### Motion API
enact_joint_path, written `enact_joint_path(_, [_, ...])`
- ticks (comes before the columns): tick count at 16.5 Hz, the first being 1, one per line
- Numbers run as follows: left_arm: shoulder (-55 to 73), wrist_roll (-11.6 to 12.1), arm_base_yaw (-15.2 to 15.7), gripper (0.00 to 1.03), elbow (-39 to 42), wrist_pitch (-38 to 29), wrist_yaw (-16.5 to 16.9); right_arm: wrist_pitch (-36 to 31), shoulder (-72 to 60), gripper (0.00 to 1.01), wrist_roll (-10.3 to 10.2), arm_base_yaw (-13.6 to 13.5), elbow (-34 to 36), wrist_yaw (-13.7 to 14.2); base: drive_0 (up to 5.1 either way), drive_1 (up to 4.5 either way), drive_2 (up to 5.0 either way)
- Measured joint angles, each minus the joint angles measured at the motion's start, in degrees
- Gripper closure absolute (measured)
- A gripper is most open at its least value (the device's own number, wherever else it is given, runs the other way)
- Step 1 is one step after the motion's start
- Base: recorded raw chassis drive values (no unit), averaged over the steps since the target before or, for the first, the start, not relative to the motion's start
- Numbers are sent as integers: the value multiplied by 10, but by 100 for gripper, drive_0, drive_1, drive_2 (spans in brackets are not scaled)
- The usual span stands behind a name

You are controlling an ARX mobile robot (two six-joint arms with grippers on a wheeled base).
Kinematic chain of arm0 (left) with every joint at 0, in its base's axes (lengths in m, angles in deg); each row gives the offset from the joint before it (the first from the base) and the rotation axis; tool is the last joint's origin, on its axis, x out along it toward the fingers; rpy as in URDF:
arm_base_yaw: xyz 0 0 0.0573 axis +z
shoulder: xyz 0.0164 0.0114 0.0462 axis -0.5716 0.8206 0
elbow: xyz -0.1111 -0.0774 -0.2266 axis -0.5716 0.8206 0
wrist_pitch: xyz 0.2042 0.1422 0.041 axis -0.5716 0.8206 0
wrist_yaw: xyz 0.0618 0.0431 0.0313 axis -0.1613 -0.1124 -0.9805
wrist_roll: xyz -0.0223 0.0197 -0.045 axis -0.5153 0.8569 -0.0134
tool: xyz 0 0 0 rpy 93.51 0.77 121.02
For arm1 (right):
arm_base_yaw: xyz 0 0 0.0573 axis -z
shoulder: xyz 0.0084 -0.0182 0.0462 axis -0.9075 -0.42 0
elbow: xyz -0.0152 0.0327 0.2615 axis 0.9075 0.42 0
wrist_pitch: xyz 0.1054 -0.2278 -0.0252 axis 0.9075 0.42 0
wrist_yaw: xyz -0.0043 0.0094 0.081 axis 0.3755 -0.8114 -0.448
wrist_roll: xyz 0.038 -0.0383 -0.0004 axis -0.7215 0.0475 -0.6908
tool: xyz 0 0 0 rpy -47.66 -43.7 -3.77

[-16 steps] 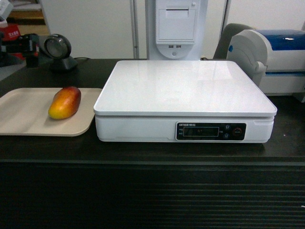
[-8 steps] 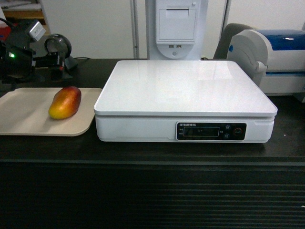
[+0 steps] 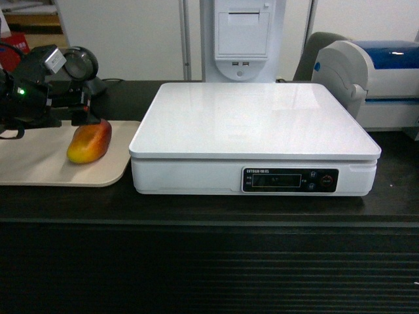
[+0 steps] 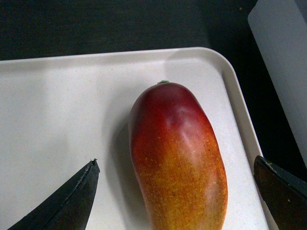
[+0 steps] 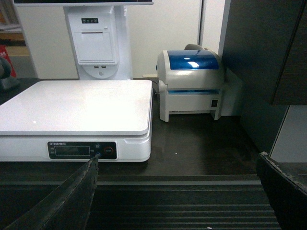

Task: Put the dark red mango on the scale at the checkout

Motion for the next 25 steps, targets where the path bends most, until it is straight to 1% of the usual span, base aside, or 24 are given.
enact_joint_path(2, [20, 2, -1, 5, -17, 16, -2, 0, 0, 3, 0, 0, 0, 0, 0, 0, 0])
enact_joint_path(6, [49, 14, -5, 5, -43, 33, -12, 0, 0, 3, 0, 0, 0, 0, 0, 0, 0])
enact_joint_path(9, [63, 36, -12, 5, -61, 35, -17, 0, 0, 3, 0, 0, 0, 0, 0, 0, 0])
enact_joint_path(10, [68, 40, -14, 5, -66, 37, -20, 0, 0, 3, 0, 0, 0, 0, 0, 0, 0])
enact_joint_path(12, [85, 42, -16, 5, -83, 46, -25, 0, 0, 3, 0, 0, 0, 0, 0, 0, 0])
enact_joint_path(13, [93, 44, -17, 15, -91, 46, -26, 0, 0, 3, 0, 0, 0, 0, 0, 0, 0])
enact_joint_path(14, [96, 44, -17, 20, -94, 48, -26, 0, 0, 3, 0, 0, 0, 0, 0, 0, 0])
enact_joint_path(15, [101, 44, -19, 31, -98, 49, -28, 0, 0, 3, 0, 0, 0, 0, 0, 0, 0])
enact_joint_path(16, [101, 45, -19, 38, -101, 50, -30, 0, 0, 3, 0, 0, 0, 0, 0, 0, 0])
enact_joint_path(17, [101, 46, -19, 40, -101, 50, -31, 0, 0, 3, 0, 0, 0, 0, 0, 0, 0])
enact_joint_path(20, [101, 52, -19, 40, -97, 38, -31, 0, 0, 3, 0, 0, 0, 0, 0, 0, 0])
enact_joint_path(23, [75, 58, -19, 41, -56, 14, -28, 0, 0, 3, 0, 0, 0, 0, 0, 0, 0])
enact_joint_path(25, [41, 67, -22, 41, -30, 0, -19, 0, 0, 3, 0, 0, 0, 0, 0, 0, 0])
